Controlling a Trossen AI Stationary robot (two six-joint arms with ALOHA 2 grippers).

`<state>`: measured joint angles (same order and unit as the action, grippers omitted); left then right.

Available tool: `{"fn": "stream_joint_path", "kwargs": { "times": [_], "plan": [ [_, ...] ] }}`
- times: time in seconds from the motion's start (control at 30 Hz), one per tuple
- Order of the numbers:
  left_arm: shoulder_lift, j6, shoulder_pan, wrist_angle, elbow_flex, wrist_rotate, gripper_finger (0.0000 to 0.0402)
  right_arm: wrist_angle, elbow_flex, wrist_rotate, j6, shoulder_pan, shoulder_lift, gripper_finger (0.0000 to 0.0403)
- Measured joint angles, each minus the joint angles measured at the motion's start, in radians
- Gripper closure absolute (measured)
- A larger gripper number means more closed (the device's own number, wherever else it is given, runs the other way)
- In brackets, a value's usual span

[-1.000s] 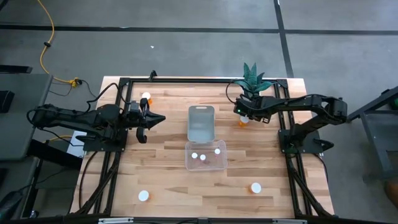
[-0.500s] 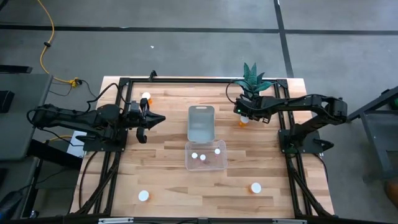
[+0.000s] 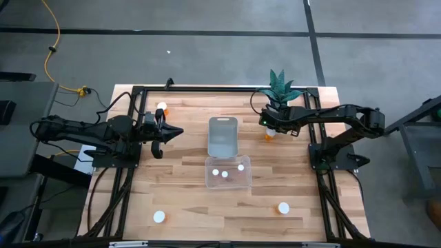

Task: Pick and place medicine bottles into bin by pill shape (circle, oval)
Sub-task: Put the pink pill bottle into the transparent bin

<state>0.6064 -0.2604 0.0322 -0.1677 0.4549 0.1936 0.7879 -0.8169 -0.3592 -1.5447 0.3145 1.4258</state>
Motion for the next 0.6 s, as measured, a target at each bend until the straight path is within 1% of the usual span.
{"fn": "stream_joint_path", "kwargs": {
  "times": [0.17, 0.4, 0.6],
  "plan": [
    [0.0, 0.001, 0.0, 0.0, 0.0, 0.0, 0.0401, 0.008, 0.0, 0.0, 0.011, 0.0, -0.011, 0.0303],
    [0.0, 0.001, 0.0, 0.01, 0.0, 0.0, 0.0401, 0.028, 0.0, -0.025, 0.033, 0.0, -0.093, 0.0304],
    [0.0, 0.001, 0.0, 0.019, 0.0, 0.0, 0.0401, 0.025, 0.0, -0.034, 0.134, -0.022, -0.186, 0.0304]
  ]
}}
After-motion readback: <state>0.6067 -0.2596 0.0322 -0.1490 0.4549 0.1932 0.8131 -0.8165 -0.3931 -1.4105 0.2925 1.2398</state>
